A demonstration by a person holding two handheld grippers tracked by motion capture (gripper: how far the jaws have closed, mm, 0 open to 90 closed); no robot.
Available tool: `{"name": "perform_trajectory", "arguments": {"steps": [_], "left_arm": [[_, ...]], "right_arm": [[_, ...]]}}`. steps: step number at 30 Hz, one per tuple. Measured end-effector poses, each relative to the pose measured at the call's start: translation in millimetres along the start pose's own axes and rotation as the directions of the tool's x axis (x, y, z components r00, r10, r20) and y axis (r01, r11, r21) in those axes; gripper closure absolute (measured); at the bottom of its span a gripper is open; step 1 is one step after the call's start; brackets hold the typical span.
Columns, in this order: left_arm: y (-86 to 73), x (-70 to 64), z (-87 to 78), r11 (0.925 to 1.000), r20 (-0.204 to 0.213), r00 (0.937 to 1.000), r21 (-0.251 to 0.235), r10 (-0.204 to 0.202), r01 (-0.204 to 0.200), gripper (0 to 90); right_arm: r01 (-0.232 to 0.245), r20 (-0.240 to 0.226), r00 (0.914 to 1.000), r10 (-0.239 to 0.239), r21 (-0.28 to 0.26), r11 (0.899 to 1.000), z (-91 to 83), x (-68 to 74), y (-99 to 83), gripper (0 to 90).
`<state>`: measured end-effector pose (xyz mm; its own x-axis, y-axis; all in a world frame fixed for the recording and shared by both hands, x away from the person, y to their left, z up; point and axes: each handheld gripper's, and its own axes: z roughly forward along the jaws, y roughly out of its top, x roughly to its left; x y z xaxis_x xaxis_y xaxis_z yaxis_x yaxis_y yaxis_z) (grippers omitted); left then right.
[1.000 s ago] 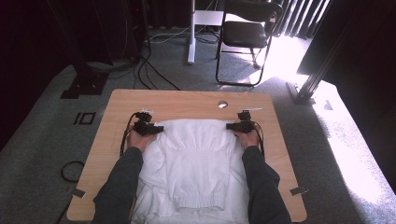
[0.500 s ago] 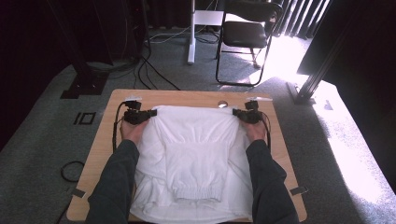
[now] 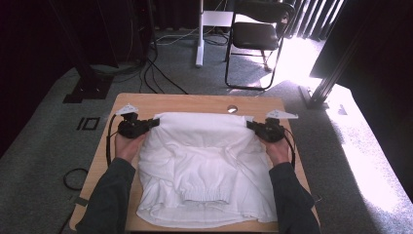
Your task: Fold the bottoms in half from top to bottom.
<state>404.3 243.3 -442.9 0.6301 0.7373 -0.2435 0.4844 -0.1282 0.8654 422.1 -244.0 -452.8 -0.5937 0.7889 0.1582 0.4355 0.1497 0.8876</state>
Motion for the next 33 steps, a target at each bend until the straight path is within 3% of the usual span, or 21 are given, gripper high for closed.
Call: {"name": "perform_trajectory", "arguments": {"steps": [2,4,7,8,9,11,13,17,19,21,23,33], "left_arm": [[-12.0,-10.7,-9.5,0.9995,0.01,0.9996,0.014,0.028,-0.028,87.4],[-28.5,-19.2,-17.8,0.9993,0.033,0.9991,0.024,0.026,-0.027,87.4],[-55.8,-30.1,-21.3,0.995,0.035,0.9986,0.091,0.038,-0.041,87.4],[-64.9,-31.6,-20.6,0.992,0.041,0.9986,0.12,0.033,-0.038,87.3],[-73.8,-32.9,-19.0,0.9876,0.04,0.9988,0.153,0.029,-0.034,87.3],[-89.5,-35.2,-14.1,0.9775,0.025,0.9991,0.207,0.034,-0.039,87.2],[-103.2,-37.2,-2.5,0.9565,-0.002,0.9977,0.285,0.067,-0.064,87.2],[-110.7,-38.3,16.7,0.9377,-0.027,0.9943,0.336,0.103,-0.088,87.3],[-112.5,-34.7,22.2,0.9423,-0.023,0.9958,0.326,0.088,-0.076,87.3],[-112.3,-29.5,24.7,0.9507,-0.029,0.9974,0.306,0.066,-0.054,87.3],[-110.5,-24.7,28.0,0.9546,-0.036,0.9979,0.295,0.053,-0.04,87.2],[-86.9,-4.2,57.6,0.9576,-0.145,0.987,0.287,0.071,-0.027,87.2]], "right_arm": [[0.039,-0.029,0.9989,-0.038,0.034,0.999,-22.4,14.7,-27.8,85.2],[0.039,-0.044,0.9983,-0.037,0.04,0.998,-27.2,17.8,-35.2,85.0],[0.046,-0.065,0.9971,-0.041,0.076,0.996,-37.3,26.2,-57.0,85.0],[0.062,-0.065,0.9964,-0.054,0.123,0.99,-38.3,32.1,-71.8,84.8],[0.062,-0.065,0.9964,-0.054,0.123,0.99,-38.3,32.1,-71.8,84.8],[0.073,-0.067,0.9958,-0.061,0.178,0.981,-36.3,38.2,-86.4,84.8],[0.083,-0.071,0.9951,-0.069,0.228,0.97,-31.1,43.2,-101.6,84.6],[0.085,-0.062,0.9956,-0.07,0.3,0.95,-16.1,44.9,-114.4,84.4],[0.079,-0.059,0.9962,-0.063,0.317,0.945,-7.5,43.8,-117.0,84.4],[0.066,-0.046,0.9974,-0.055,0.318,0.946,-1.5,42.0,-115.3,84.4],[0.071,-0.029,0.9975,-0.065,0.318,0.946,2.6,41.6,-112.8,84.4],[0.023,0.023,0.9992,-0.032,0.3,0.954,38.3,21.5,-93.2,84.4]]}}
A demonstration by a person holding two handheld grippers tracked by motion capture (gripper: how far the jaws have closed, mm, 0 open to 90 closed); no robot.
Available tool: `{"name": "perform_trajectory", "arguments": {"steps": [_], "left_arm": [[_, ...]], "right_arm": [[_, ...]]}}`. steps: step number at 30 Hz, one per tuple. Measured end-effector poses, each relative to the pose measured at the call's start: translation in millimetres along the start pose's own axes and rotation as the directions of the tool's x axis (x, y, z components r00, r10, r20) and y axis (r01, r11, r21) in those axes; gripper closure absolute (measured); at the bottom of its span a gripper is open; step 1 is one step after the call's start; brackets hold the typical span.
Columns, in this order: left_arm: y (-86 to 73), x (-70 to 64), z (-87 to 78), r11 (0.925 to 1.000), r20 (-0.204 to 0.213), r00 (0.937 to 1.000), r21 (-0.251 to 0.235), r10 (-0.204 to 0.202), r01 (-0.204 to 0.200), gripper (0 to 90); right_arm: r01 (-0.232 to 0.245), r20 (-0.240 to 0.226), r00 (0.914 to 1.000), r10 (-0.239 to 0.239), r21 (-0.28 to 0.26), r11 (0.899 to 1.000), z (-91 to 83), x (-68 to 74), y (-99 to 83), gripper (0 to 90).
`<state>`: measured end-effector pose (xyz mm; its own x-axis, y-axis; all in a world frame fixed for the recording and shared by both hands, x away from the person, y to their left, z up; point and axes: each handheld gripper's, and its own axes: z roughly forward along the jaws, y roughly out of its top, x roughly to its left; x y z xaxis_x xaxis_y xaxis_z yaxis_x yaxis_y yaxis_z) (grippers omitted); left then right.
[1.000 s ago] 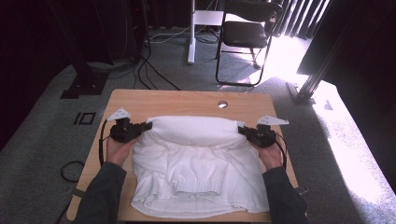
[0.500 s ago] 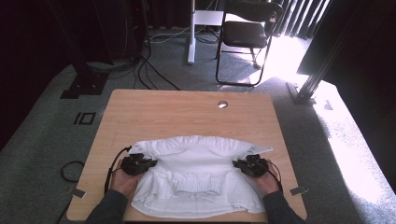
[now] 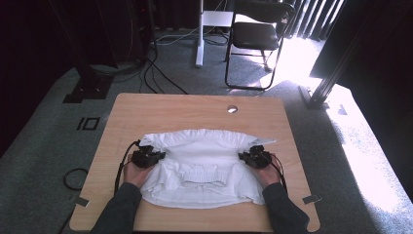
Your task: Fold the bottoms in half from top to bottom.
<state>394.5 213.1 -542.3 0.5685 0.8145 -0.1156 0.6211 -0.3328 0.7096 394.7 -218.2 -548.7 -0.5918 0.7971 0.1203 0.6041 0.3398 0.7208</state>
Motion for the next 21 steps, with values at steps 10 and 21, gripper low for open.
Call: {"name": "perform_trajectory", "arguments": {"steps": [10,21], "left_arm": [[31.3,20.3,26.5,0.999,-0.075,0.9962,-0.006,-0.045,0.044,87.2],[49.3,21.5,5.2,0.9956,-0.094,0.9937,-0.077,-0.061,0.054,88.2]], "right_arm": [[-0.063,0.055,0.9965,0.063,-0.01,0.998,28.1,-18.3,31.2,84.6],[-0.085,0.067,0.9937,0.09,-0.075,0.994,20.7,-21.2,47.7,86.3]]}}
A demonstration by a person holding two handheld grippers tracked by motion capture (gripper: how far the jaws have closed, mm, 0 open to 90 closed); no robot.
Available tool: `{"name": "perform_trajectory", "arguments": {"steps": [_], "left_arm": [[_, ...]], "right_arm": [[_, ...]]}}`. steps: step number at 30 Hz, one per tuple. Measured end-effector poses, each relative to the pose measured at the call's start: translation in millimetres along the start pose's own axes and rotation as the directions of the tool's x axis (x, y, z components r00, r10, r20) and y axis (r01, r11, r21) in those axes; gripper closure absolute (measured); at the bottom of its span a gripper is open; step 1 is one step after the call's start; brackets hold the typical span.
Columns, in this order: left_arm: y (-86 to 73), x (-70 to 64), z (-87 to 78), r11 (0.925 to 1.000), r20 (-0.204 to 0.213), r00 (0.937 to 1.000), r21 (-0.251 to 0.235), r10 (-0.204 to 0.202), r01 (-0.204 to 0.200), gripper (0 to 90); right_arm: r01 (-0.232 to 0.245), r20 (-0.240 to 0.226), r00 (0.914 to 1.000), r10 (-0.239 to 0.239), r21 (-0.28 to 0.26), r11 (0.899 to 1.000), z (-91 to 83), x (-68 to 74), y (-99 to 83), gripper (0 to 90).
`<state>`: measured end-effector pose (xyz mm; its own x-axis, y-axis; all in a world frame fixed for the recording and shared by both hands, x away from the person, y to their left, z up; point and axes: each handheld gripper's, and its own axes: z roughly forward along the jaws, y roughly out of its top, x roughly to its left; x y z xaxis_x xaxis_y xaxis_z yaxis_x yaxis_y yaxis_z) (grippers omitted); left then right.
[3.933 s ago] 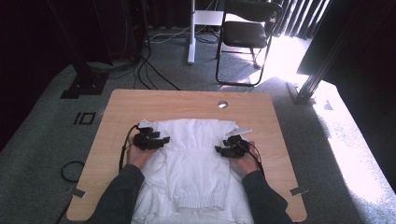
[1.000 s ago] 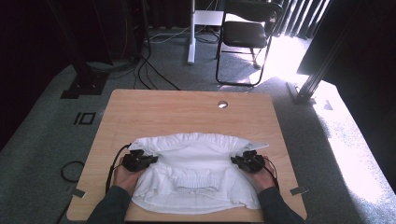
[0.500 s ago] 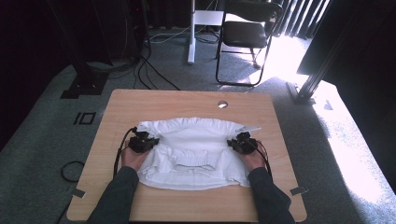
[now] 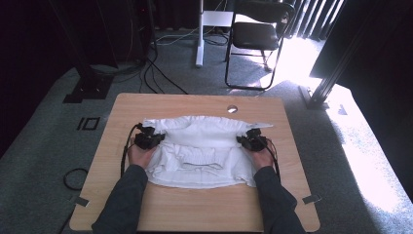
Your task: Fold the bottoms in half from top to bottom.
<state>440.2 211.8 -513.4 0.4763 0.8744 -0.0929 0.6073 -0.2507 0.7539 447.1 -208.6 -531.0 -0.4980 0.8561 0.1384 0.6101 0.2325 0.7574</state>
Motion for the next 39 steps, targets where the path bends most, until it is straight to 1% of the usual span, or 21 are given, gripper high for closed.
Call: {"name": "perform_trajectory", "arguments": {"steps": [2,4,6,8,13,15,17,18,19,20,21,23,26,27,28,32,34,36,37,38,39], "left_arm": [[7.2,2.5,-16.7,0.9973,0.022,0.9995,-0.07,-0.022,0.024,88.3],[17.7,2.6,-32.7,0.9905,0.048,0.9984,-0.133,-0.029,0.035,88.4],[30.9,0.4,-48.0,0.9801,0.073,0.9969,-0.194,-0.03,0.043,88.5],[40.3,-1.4,-58.1,0.9725,0.08,0.9966,-0.229,-0.022,0.039,88.7],[57.9,-2.1,-82.5,0.9578,0.096,0.9954,-0.286,-0.004,0.032,88.9],[59.9,-3.0,-93.5,0.9453,0.121,0.9926,-0.323,-0.01,0.049,88.9],[59.7,-5.6,-105.4,0.9315,0.144,0.9895,-0.359,-0.005,0.058,88.9],[59.0,-7.0,-109.6,0.9264,0.152,0.9884,-0.372,-0.001,0.058,88.9],[57.1,-9.2,-116.0,0.922,0.162,0.9867,-0.384,0.012,0.052,88.9],[55.3,-11.0,-119.2,0.9217,0.16,0.9869,-0.385,0.02,0.044,88.9],[51.2,-13.4,-123.2,0.9238,0.153,0.9875,-0.382,0.036,0.026,88.8],[41.0,-15.8,-125.3,0.9294,0.162,0.9858,-0.368,0.044,0.019,88.7],[21.8,-18.7,-123.0,0.9391,0.179,0.9822,-0.344,0.057,0.009,88.5],[9.8,-20.7,-119.8,0.946,0.19,0.9802,-0.324,0.054,0.011,88.3],[3.5,-21.8,-118.1,0.9497,0.192,0.9798,-0.313,0.054,0.009,88.2],[-31.5,-25.9,-107.4,0.9708,0.219,0.9752,-0.239,0.032,0.021,87.0],[-47.3,-26.7,-103.1,0.9788,0.242,0.9702,-0.201,0.009,0.041,86.6],[-59.3,-28.3,-99.9,0.9852,0.251,0.968,-0.165,-0.002,0.045,85.4],[-65.7,-29.3,-98.1,0.9891,0.266,0.9638,-0.138,-0.013,0.051,83.3],[-67.9,-29.3,-97.5,0.9908,0.278,0.9604,-0.126,-0.012,0.049,77.3],[-68.9,-29.9,-98.7,0.9913,0.266,0.9639,-0.126,-0.002,0.037,71.0]], "right_arm": [[-0.025,-0.008,0.9997,0.025,-0.068,0.997,-15.1,-3.0,6.1,86.6],[-0.046,-0.026,0.9988,0.043,-0.138,0.989,-30.8,-5.7,14.1,86.9],[-0.04,-0.016,0.9992,0.037,-0.186,0.982,-44.6,-5.1,24.1,87.0],[-0.021,0.003,0.9997,0.023,-0.225,0.974,-55.4,-3.2,34.0,87.2],[0.009,0.016,0.9999,-0.005,-0.269,0.963,-73.3,-0.2,50.4,87.2],[0.027,0.017,0.9996,-0.023,-0.31,0.95,-85.0,3.3,55.2,87.3],[0.032,0.015,0.9995,-0.028,-0.359,0.933,-97.1,6.8,58.0,87.3],[0.033,0.01,0.9994,-0.032,-0.39,0.92,-105.8,9.5,59.4,87.3],[0.041,0.015,0.9992,-0.038,-0.401,0.915,-110.6,11.3,60.0,87.3],[0.06,0.024,0.9982,-0.055,-0.411,0.91,-117.6,14.4,59.5,87.3],[0.068,0.023,0.9977,-0.064,-0.413,0.908,-120.7,16.0,58.3,87.2],[0.094,0.027,0.9955,-0.091,-0.395,0.914,-125.1,19.5,51.6,87.0],[0.12,0.022,0.9925,-0.12,-0.357,0.926,-124.9,21.7,31.4,86.6],[0.115,0.014,0.993,-0.117,-0.349,0.93,-124.1,21.6,25.4,86.6],[0.112,0.006,0.9931,-0.117,-0.329,0.938,-122.2,22.1,12.7,86.5],[0.113,-0.005,0.9929,-0.119,-0.274,0.955,-115.9,26.2,-20.3,86.2],[0.112,-0.022,0.9924,-0.121,-0.241,0.964,-112.2,29.2,-37.5,86.0],[0.106,-0.038,0.9924,-0.117,-0.212,0.972,-108.6,31.9,-52.8,85.7],[0.104,-0.047,0.9922,-0.115,-0.194,0.975,-107.2,32.9,-57.4,84.6],[0.116,-0.056,0.9904,-0.127,-0.162,0.98,-104.9,34.3,-63.3,80.6],[0.126,-0.058,0.9891,-0.136,-0.15,0.981,-104.5,34.9,-65.6,73.9]]}}
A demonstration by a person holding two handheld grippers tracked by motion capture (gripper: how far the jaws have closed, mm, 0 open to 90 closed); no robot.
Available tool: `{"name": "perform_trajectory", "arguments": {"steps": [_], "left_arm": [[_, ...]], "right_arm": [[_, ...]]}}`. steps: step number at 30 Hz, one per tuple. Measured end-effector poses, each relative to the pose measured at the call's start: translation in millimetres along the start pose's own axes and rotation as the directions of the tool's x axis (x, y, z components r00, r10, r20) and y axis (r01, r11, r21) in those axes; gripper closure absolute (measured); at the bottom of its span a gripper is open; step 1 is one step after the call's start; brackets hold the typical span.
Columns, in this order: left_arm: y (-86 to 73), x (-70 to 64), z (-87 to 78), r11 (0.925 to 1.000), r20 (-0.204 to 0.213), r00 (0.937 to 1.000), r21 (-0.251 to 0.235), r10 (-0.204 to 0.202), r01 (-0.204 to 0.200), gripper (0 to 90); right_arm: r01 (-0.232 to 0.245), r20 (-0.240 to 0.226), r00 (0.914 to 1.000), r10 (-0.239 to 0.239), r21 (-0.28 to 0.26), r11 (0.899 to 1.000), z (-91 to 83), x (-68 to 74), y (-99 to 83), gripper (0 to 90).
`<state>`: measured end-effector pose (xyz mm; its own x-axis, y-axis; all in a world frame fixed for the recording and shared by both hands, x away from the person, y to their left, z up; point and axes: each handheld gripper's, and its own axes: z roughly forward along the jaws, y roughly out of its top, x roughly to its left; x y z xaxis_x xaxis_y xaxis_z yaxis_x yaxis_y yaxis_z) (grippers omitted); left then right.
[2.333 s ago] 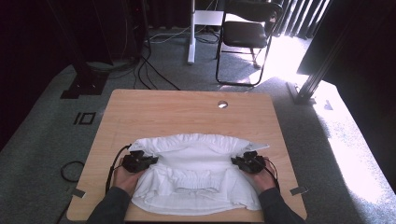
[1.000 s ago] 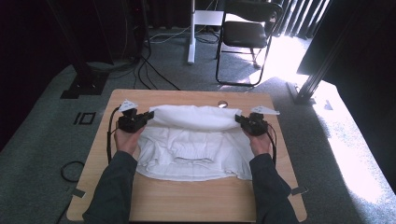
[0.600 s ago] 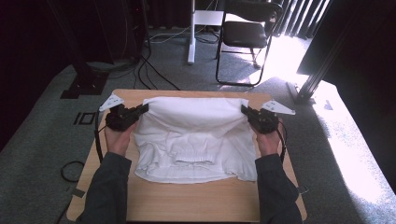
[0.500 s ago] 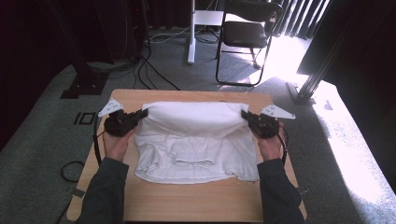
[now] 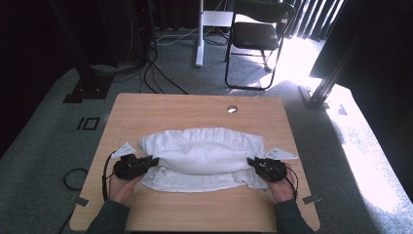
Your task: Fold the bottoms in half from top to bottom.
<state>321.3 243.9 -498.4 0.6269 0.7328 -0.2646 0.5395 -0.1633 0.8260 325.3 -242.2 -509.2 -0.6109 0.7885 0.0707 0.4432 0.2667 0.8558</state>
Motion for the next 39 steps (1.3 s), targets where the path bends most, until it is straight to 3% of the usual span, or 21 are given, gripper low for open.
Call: {"name": "perform_trajectory", "arguments": {"steps": [1,3,5,9,12,14,19,23,28,33,39], "left_arm": [[1.1,-0.6,-1.7,0.9999,-0.01,0.9999,-0.011,0.006,-0.006,64.6],[9.3,-1.2,-7.0,0.9988,-0.02,0.9997,-0.047,0.014,-0.015,56.8],[22.0,-1.3,-11.0,0.9964,-0.029,0.9995,-0.083,0.011,-0.014,50.6],[49.6,-6.1,-6.0,0.9941,-0.039,0.9992,-0.107,0.014,-0.018,50.8],[68.6,-11.8,9.8,0.9957,-0.035,0.9994,-0.092,0.007,-0.01,51.3],[78.6,-16.8,19.7,0.9948,-0.019,0.9998,-0.102,0.007,-0.009,51.7],[92.1,-26.2,46.7,0.9977,-0.033,0.9988,-0.058,-0.037,0.035,52.7],[82.8,-34.5,67.6,1.0,-0.048,0.9988,-0.005,-0.009,0.008,52.8],[48.0,-24.3,85.5,0.9963,-0.077,0.9963,0.075,-0.037,0.043,53.2],[13.9,-18.1,86.9,0.9925,-0.07,0.9953,0.098,-0.066,0.073,53.4],[-11.9,-13.7,70.5,0.9958,-0.04,0.9975,0.069,-0.058,0.061,51.2]], "right_arm": [[0.009,0.001,1.0,-0.009,0.01,1.0,-1.3,1.4,-1.0,60.5],[0.004,0.009,1.0,-0.004,-0.019,1.0,-7.4,1.5,5.0,43.3],[-0.007,0.032,0.9994,0.009,-0.067,0.998,-15.1,0.9,17.3,36.9],[-0.035,0.059,0.9974,0.041,-0.102,0.994,-15.1,1.7,45.7,33.9],[-0.041,0.066,0.9966,0.049,-0.114,0.993,-6.0,10.1,62.1,34.1],[-0.036,0.06,0.9972,0.044,-0.123,0.992,2.0,18.5,73.5,34.7],[-0.026,0.062,0.9976,0.033,-0.104,0.994,33.6,33.3,96.7,38.0],[-0.061,0.071,0.9953,0.066,-0.058,0.996,61.7,31.3,93.5,41.4],[-0.092,0.098,0.9912,0.089,0.027,0.995,82.1,26.5,65.3,42.2],[-0.092,0.1,0.9915,0.083,0.081,0.992,84.7,28.5,32.1,40.8],[-0.099,0.114,0.9895,0.089,0.087,0.991,73.5,26.0,5.9,38.6]]}}
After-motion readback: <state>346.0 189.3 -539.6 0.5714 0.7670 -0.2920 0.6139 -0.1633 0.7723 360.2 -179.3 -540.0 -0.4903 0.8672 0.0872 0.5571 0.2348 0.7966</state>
